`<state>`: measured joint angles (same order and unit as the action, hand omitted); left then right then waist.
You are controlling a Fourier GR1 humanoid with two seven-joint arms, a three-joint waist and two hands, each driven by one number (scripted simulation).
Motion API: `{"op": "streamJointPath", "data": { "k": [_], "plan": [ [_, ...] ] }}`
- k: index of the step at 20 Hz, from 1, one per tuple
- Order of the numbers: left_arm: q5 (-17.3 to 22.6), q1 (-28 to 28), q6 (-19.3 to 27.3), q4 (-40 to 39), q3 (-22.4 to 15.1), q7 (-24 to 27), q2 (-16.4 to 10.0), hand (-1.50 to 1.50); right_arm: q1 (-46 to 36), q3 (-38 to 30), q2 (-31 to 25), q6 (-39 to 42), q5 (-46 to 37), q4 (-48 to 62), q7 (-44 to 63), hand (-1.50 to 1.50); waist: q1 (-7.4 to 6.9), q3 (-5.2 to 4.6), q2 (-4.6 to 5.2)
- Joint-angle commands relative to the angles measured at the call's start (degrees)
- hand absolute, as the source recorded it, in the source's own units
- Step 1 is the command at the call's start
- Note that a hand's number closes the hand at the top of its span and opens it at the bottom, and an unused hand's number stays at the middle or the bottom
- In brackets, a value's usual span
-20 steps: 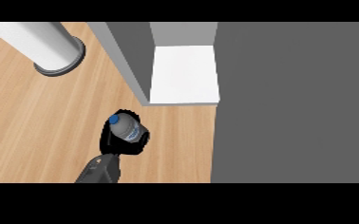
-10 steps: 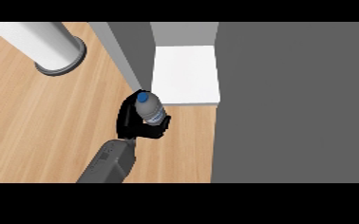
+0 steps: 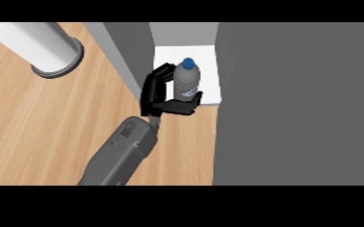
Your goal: Pick up the bottled water, place it into the cabinet and close the cabinet
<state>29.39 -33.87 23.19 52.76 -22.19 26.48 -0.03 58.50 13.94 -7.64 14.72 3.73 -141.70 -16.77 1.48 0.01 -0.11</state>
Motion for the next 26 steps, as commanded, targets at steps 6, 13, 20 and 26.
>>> {"op": "streamJointPath", "data": {
  "k": [6, 13, 20, 26],
  "plan": [
    [4.0, -13.1, 9.5, -10.9, -3.0, -3.8, 0.0, 1.50, -1.0, -2.2, 0.2, 0.4, 5.9, -5.1, 3.8, -1.50, 1.24, -0.05, 0.53],
    [4.2, -22.1, 8.7, -25.7, -0.1, -1.1, 0.0, 1.50, -2.4, -5.1, -0.9, 3.0, 7.5, -2.3, 2.1, -1.50, 2.80, -0.03, 1.08],
    [0.6, -27.9, 11.7, -38.4, 2.4, -2.6, -1.3, 1.50, -3.8, -3.9, 0.1, 2.4, 6.0, -2.6, 3.8, -1.50, 2.75, -0.07, 1.62],
    [3.3, -28.3, 11.1, -41.9, 7.2, 1.9, -2.0, 1.50, -4.5, -5.9, 0.0, 3.7, 7.5, -1.4, 2.1, -1.50, 3.44, -0.11, 1.93]
  ]
}}
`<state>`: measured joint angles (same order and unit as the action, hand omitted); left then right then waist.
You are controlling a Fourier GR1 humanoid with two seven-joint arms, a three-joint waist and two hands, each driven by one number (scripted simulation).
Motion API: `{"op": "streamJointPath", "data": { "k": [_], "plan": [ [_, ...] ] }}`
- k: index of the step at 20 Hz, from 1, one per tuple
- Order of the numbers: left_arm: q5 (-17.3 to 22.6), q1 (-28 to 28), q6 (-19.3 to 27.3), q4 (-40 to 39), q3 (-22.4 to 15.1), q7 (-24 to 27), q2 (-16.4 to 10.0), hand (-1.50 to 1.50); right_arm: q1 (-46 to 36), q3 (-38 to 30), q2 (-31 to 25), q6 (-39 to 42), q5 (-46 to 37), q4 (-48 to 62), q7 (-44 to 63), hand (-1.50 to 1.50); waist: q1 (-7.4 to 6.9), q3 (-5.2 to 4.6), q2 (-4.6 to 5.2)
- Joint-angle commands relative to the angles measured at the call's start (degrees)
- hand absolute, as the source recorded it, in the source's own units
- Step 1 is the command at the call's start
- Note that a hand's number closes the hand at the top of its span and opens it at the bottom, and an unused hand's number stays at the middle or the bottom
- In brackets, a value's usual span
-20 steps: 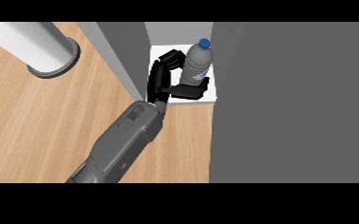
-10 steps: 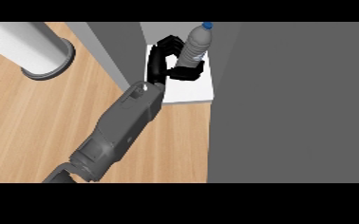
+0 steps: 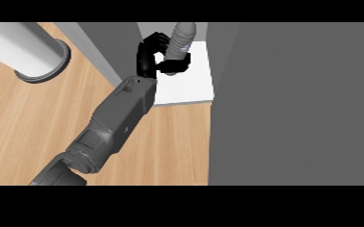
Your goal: Pick up the bottled water, place it into the cabinet and close the cabinet
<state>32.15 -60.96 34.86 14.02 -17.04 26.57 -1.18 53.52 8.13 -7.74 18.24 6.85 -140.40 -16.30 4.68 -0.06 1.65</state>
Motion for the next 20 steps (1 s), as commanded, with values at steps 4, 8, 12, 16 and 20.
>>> {"op": "streamJointPath", "data": {
  "k": [4, 8, 12, 16, 20],
  "plan": [
    [-2.0, -3.9, 2.6, -6.7, 0.4, 2.3, -0.6, -1.50, 0.3, 0.4, 0.2, 0.5, 4.2, -2.8, 2.3, -1.50, 0.76, -0.01, 0.35],
    [-3.6, -6.0, 5.1, -8.7, -0.4, 3.3, -1.3, -1.50, 0.8, -0.9, -0.3, 2.2, 4.7, -1.7, -0.3, -1.50, 2.10, 0.03, 0.49],
    [-3.8, -5.4, 5.3, -9.7, 0.0, 5.8, -1.9, -1.50, 0.8, 0.1, -0.3, 3.1, 3.6, 0.4, -0.8, -1.50, 1.52, -0.01, 0.54],
    [-3.1, -7.7, 2.2, -9.4, 1.0, 4.3, -1.7, -1.50, 1.6, 0.7, -0.6, 2.8, 3.5, -2.9, 1.3, -1.50, 1.33, -0.08, 0.54],
    [-1.9, -8.1, -3.5, -6.2, 2.6, 8.0, -1.0, -1.50, 0.4, -0.5, -0.1, 2.5, 4.6, -2.1, 1.1, -1.50, 0.48, -0.08, 0.32]
  ]
}}
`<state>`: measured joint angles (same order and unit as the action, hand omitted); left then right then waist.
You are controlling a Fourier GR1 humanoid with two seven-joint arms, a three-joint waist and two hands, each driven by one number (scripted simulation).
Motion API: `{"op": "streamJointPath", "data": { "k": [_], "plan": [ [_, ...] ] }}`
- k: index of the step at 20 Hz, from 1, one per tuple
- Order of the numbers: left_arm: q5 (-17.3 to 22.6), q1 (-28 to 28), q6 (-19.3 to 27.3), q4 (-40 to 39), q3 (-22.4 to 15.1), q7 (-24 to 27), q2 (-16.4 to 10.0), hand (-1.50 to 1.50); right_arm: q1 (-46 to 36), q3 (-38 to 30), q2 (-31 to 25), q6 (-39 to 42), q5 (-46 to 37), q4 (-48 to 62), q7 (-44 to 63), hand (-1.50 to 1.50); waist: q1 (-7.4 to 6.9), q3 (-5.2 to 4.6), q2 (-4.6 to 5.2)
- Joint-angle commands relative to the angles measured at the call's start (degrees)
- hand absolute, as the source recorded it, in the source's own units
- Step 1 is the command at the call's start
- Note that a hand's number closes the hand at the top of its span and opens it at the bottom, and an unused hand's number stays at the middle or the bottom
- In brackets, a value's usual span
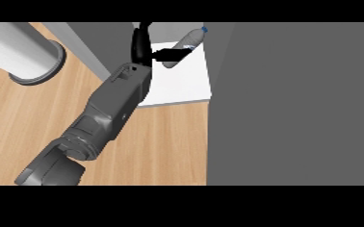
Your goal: Pick up the bottled water, place it into the cabinet and close the cabinet
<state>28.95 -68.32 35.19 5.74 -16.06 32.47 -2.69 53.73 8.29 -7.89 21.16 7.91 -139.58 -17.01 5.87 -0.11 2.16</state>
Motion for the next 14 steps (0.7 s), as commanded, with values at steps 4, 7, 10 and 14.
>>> {"op": "streamJointPath", "data": {
  "k": [4, 7, 10, 14],
  "plan": [
    [3.0, -0.7, -9.4, 4.3, 4.0, 5.9, -0.2, -1.50, 1.4, -1.2, -1.0, 1.3, 3.7, -2.3, 0.6, -1.50, -1.15, 0.02, -0.58],
    [3.3, -1.3, -12.4, 5.1, 4.6, 6.7, 1.3, -1.50, 3.6, 0.8, -0.4, 1.2, 2.6, -4.8, 1.1, -1.50, -1.68, 0.02, -1.11],
    [3.0, 0.1, -13.8, 4.9, 4.9, 8.3, 2.5, -1.50, 2.6, 1.3, 0.0, -0.3, 4.5, -6.3, 4.6, -1.50, -3.16, 0.04, -1.24],
    [3.0, 0.6, -13.8, 6.7, 5.3, 6.6, 2.6, -1.50, 3.5, 3.2, 1.6, 0.4, 0.2, -2.8, 1.2, -1.50, -3.77, 0.08, -1.95]
  ]
}}
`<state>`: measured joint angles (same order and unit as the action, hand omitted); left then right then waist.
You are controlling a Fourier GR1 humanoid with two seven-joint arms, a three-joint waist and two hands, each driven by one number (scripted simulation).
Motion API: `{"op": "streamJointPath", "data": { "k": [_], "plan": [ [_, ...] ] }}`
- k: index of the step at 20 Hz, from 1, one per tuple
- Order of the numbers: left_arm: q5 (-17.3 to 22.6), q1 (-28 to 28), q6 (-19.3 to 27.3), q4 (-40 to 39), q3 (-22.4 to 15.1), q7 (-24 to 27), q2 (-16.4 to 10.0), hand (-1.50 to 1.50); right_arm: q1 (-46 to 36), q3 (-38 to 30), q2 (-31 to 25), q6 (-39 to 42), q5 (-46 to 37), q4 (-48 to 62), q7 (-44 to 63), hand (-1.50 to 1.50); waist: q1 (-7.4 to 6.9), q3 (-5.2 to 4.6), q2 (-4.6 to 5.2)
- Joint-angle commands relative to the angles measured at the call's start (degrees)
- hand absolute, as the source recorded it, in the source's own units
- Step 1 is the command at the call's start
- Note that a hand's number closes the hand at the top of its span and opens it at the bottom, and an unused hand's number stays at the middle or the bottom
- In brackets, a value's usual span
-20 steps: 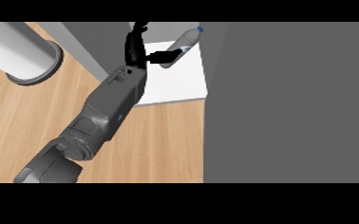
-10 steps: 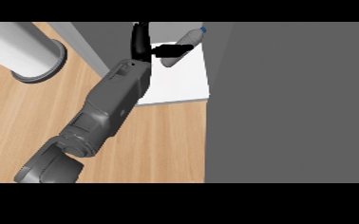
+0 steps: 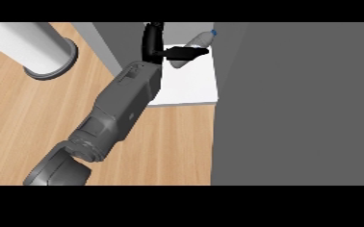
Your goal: Pick up the bottled water, place it into the cabinet and close the cabinet
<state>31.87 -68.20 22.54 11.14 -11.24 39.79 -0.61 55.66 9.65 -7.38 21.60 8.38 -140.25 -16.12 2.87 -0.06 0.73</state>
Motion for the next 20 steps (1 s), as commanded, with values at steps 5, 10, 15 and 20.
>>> {"op": "streamJointPath", "data": {
  "k": [5, 10, 15, 20],
  "plan": [
    [1.9, 5.3, 1.4, 9.8, -4.1, -2.9, 0.6, -1.50, 2.4, 1.1, -0.5, -1.1, 2.7, -8.2, 5.7, -1.50, -1.07, 0.03, -0.95],
    [5.7, 15.5, -0.7, 21.4, -10.2, -3.4, 0.6, -1.50, 2.7, 4.0, 0.6, -1.7, -0.4, -7.0, 4.7, -1.50, -1.62, 0.01, -1.29],
    [7.0, 23.9, -4.0, 32.2, -15.3, -4.6, 0.6, -1.50, 3.6, 3.8, 0.9, -2.7, -0.5, -7.6, 4.3, -1.50, -2.64, 0.02, -1.48],
    [5.1, 29.3, -6.8, 41.8, -15.5, -5.8, 0.4, -1.50, 4.1, 6.5, 1.8, -3.9, -3.6, -6.9, 3.7, -1.50, -3.02, 0.03, -1.28]
  ]
}}
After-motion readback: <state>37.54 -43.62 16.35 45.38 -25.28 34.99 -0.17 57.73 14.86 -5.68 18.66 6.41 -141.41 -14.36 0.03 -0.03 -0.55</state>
